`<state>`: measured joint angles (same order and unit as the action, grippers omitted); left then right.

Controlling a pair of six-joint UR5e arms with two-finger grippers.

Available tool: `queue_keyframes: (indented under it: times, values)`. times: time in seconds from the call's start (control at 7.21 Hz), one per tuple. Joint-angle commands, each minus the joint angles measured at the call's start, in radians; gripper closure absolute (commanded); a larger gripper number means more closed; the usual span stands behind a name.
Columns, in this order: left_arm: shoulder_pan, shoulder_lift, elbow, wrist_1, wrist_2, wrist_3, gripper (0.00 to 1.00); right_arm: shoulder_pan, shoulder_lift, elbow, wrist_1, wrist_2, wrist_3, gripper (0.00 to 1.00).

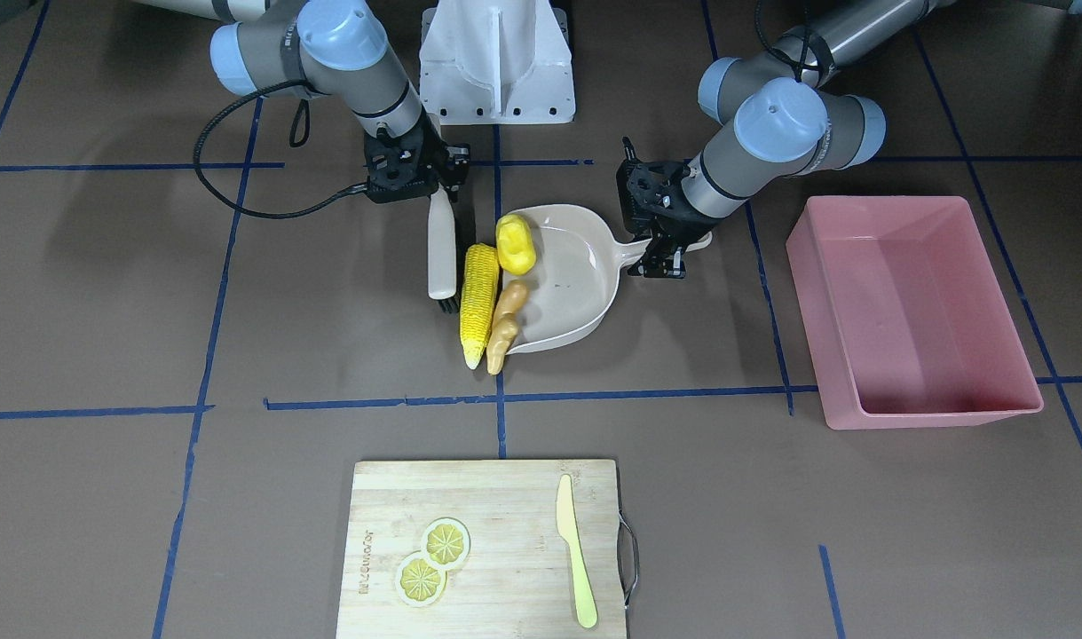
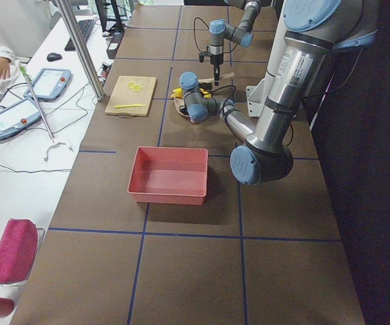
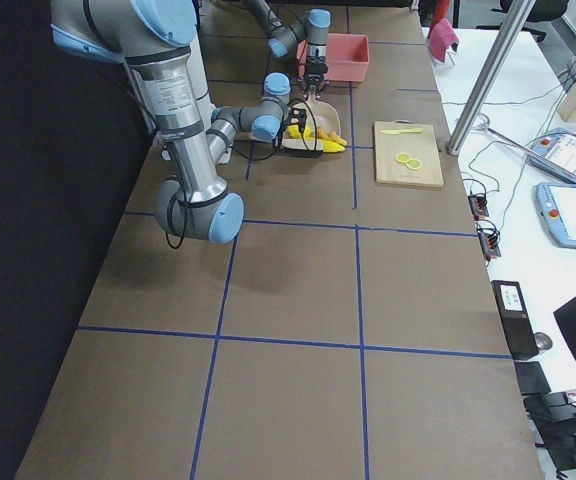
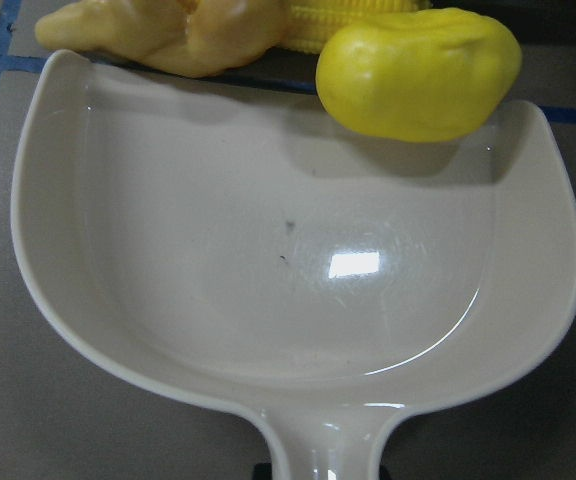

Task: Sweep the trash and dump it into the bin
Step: 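Sweep the corn, pepper and ginger into the dustpan with the right gripper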

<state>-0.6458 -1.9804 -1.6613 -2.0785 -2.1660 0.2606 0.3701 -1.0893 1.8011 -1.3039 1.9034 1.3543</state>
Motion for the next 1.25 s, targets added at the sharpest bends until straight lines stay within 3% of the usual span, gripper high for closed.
queue_keyframes:
  times: [0.0,1.11]
  values:
    - [0.0,0.0,0.0,0.0,0.0,0.0,1.0,-0.023,0.029,-0.014,0.002,-0.044,-0.003,1.0]
    - [0.0,0.0,0.0,0.0,0.0,0.0,1.0,-0.071,0.126,-0.092,0.002,-0.118,-0.063,1.0]
